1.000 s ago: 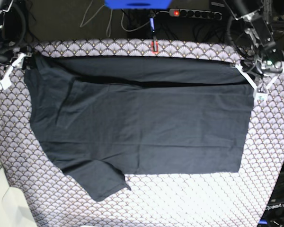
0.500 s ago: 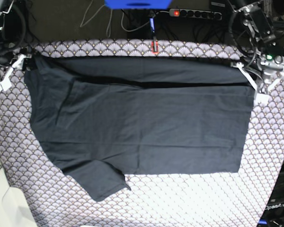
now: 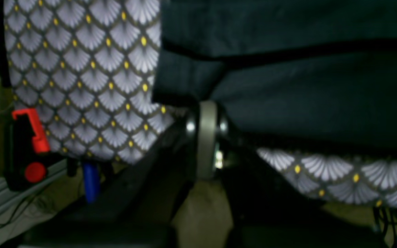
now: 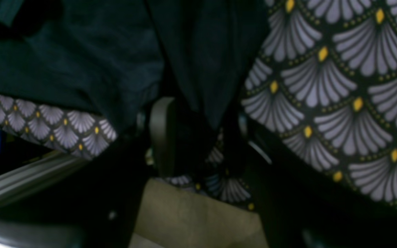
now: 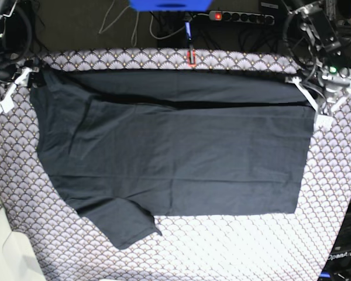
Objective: Fold the T-shirt properly
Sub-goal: 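Release the folded edge and lift both grippers off the shirt, then move both grippers along the shirt sides to its hem edge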
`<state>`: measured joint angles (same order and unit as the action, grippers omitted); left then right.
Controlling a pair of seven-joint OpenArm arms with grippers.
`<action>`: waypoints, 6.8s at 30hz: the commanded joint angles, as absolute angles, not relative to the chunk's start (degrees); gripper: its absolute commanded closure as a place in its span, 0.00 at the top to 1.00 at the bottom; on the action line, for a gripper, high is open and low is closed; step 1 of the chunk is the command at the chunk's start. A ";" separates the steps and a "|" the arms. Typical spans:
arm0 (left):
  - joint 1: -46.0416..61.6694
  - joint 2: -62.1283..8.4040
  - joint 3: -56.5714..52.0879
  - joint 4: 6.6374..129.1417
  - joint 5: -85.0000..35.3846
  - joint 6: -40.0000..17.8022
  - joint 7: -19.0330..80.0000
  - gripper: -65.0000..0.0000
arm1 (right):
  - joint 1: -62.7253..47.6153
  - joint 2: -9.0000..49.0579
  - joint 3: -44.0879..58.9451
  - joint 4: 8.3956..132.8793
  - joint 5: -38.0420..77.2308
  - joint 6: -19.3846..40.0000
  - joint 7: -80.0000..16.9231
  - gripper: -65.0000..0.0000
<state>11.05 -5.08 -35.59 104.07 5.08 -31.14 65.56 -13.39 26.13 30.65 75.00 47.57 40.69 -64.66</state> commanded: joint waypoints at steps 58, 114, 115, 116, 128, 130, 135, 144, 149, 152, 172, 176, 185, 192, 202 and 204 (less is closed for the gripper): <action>3.30 -3.21 -31.34 87.08 11.82 -30.20 56.22 0.00 | -12.35 27.47 30.81 74.86 43.65 40.00 -65.71 0.39; -2.95 -2.59 -40.66 95.87 12.44 -30.81 56.66 0.00 | 2.42 35.82 25.19 74.77 43.56 40.00 -60.44 0.55; -4.18 -2.86 -40.57 95.60 12.44 -30.81 56.75 0.00 | 4.18 35.91 24.04 74.77 43.56 40.00 -60.26 0.55; -5.41 -2.95 -40.57 94.99 12.44 -30.64 56.75 0.00 | 6.37 35.82 22.81 74.68 43.56 40.00 -60.26 0.55; -21.67 -5.14 -40.04 81.71 12.44 -30.46 55.34 0.49 | 34.15 35.47 -0.13 45.41 43.56 40.00 -49.36 0.56; -23.78 -5.14 -40.04 77.58 12.44 -30.37 51.91 0.54 | 36.79 35.21 -4.97 40.22 43.56 40.00 -44.26 0.56; -27.82 -5.32 -40.04 68.00 12.44 -30.20 42.59 0.55 | 42.07 34.42 -15.43 29.32 43.56 40.00 -34.24 0.56; -33.80 -8.92 -36.35 45.85 12.26 -24.92 28.53 0.55 | 47.43 32.84 -26.51 15.69 43.56 40.00 -19.38 0.56; -34.42 -10.51 -33.80 37.49 11.91 -21.32 20.62 0.55 | 48.04 31.60 -28.70 11.47 43.56 40.00 -14.20 0.56; -35.56 -10.59 -33.89 33.80 12.09 -21.32 18.95 0.55 | 47.78 31.16 -29.23 10.95 43.56 40.00 -12.18 0.56; -37.05 -12.09 -33.80 32.84 12.35 -21.32 18.07 0.55 | 47.96 28.35 -34.86 10.95 43.56 40.00 -9.98 0.55; -36.97 -12.09 -33.80 32.84 12.35 -21.32 18.07 0.55 | 47.96 28.35 -34.95 11.03 43.56 40.00 -9.89 0.55; -36.53 -12.09 -33.89 32.84 12.35 -21.32 18.24 0.55 | 46.64 27.47 -35.21 10.77 43.56 40.00 -7.34 0.55; -35.03 -12.18 -33.98 32.84 12.35 -21.32 18.15 0.55 | 46.46 27.47 -35.12 10.77 43.56 40.00 -7.25 0.55; -34.15 -12.00 -33.98 32.92 12.35 -21.32 18.51 0.55 | 46.37 27.47 -34.95 10.77 43.56 40.00 -7.43 0.09; -34.15 -12.00 -33.98 32.92 12.35 -21.32 18.51 0.55 | 46.37 27.47 -35.03 10.77 43.56 40.00 -7.43 0.08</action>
<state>-32.82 -11.55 -34.00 31.99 12.62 -21.19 18.57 44.42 26.63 -35.18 10.37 42.81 39.62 -8.51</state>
